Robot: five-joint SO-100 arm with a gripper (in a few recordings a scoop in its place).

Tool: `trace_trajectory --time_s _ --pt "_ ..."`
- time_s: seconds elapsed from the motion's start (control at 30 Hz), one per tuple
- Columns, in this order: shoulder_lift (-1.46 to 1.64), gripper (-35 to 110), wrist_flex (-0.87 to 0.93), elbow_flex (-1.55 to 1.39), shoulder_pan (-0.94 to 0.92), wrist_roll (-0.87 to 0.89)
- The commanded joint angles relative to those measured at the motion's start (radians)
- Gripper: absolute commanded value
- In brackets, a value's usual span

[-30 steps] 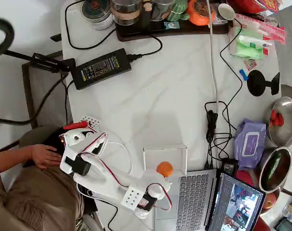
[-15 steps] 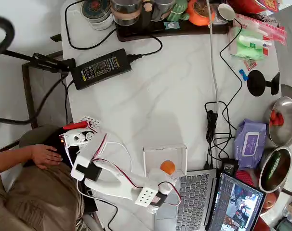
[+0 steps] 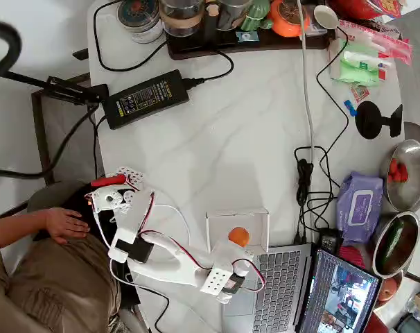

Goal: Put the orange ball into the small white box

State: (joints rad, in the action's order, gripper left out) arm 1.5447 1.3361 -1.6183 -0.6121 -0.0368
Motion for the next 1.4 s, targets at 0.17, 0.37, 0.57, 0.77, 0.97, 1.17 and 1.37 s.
trace_trajectory --time_s 0.17,0.37,0.57,0.77,0.97,1.17,1.37 --pt "0.009 14 -0.003 0.018 -0.009 -0.003" --pt "0.009 32 -0.002 0.011 -0.009 -0.005" --pt "0.014 32 0.009 0.011 -0.009 -0.005" --pt "0.032 32 0.015 0.009 -0.008 -0.002" --pt "0.066 32 0.063 0.011 0.048 0.0" --pt "0.279 32 0.143 0.009 0.158 0.012" --pt "0.43 32 0.236 0.008 0.259 0.015"
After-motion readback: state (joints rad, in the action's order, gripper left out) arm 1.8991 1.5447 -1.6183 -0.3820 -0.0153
